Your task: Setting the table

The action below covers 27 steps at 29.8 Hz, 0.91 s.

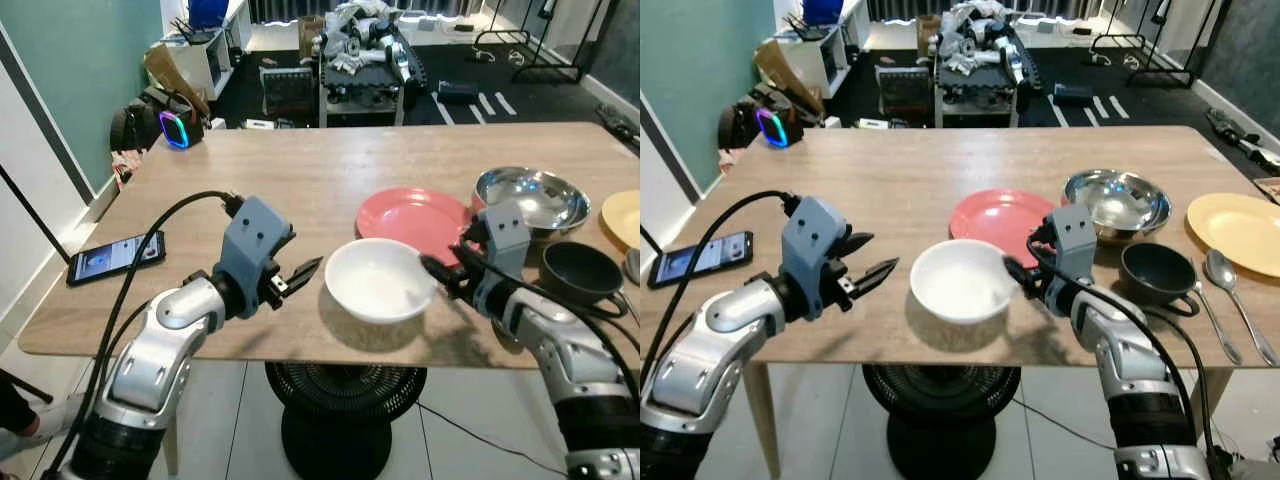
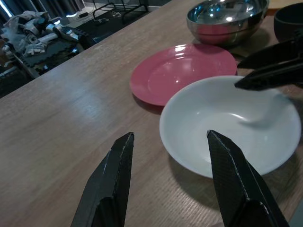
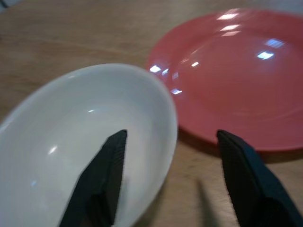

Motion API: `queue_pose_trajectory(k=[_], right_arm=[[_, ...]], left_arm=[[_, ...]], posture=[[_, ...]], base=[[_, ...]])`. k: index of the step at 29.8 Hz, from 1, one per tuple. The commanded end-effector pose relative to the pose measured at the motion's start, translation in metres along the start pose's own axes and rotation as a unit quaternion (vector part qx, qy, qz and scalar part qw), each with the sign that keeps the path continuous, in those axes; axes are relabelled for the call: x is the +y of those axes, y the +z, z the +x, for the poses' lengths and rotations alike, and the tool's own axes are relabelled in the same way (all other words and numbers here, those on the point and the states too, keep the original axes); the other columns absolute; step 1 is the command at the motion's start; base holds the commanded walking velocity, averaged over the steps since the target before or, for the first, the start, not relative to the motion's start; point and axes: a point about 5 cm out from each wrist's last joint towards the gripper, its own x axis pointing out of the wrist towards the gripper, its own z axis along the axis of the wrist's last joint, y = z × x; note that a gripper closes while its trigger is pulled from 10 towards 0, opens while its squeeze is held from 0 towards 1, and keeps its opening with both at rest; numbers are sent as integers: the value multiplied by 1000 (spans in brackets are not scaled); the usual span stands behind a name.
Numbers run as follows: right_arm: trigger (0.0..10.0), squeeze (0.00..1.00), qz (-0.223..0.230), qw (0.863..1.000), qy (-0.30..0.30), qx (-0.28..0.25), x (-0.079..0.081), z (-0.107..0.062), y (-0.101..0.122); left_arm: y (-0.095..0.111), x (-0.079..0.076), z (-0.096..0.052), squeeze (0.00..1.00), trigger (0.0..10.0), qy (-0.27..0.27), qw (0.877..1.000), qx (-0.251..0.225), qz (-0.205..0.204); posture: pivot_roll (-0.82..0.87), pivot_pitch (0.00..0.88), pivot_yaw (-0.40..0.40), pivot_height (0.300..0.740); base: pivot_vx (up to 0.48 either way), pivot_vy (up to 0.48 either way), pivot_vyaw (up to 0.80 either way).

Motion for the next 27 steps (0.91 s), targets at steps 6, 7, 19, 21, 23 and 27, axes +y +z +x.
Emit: queue_pose_trajectory(k=[6, 7, 19, 21, 23, 27], right_arm=[[10000, 0, 53, 997, 49, 24, 3, -10, 1], [10000, 0, 54, 997, 43, 26, 2, -10, -1], [10000, 0, 53, 997, 1, 61, -1, -9, -33], [10000, 0, 55, 998, -19, 39, -5, -7, -28], [10000, 0, 62, 997, -30, 15, -11, -7, -19], [10000, 0, 60, 997, -43, -5, -17, -8, -9]], left_arm=[[4, 4, -2, 0, 10000, 0, 1000, -2, 20], [4, 4, -2, 0, 10000, -1, 1000, -3, 20], [3, 5, -2, 0, 10000, 9, 1000, -5, 10], [4, 5, -3, 0, 10000, 12, 1000, -7, 11], [4, 6, -3, 0, 10000, 14, 1000, -7, 10], [4, 6, -3, 0, 10000, 15, 1000, -7, 10]], posture=[[-101, 16, 94, 740], [-105, 16, 95, 740], [-89, 16, 90, 740], [-81, 16, 89, 740], [-82, 13, 91, 740], [-82, 11, 93, 740]], base=[[0, 0, 0], [0, 0, 0], [0, 0, 0], [0, 0, 0], [0, 0, 0], [0, 0, 0]])
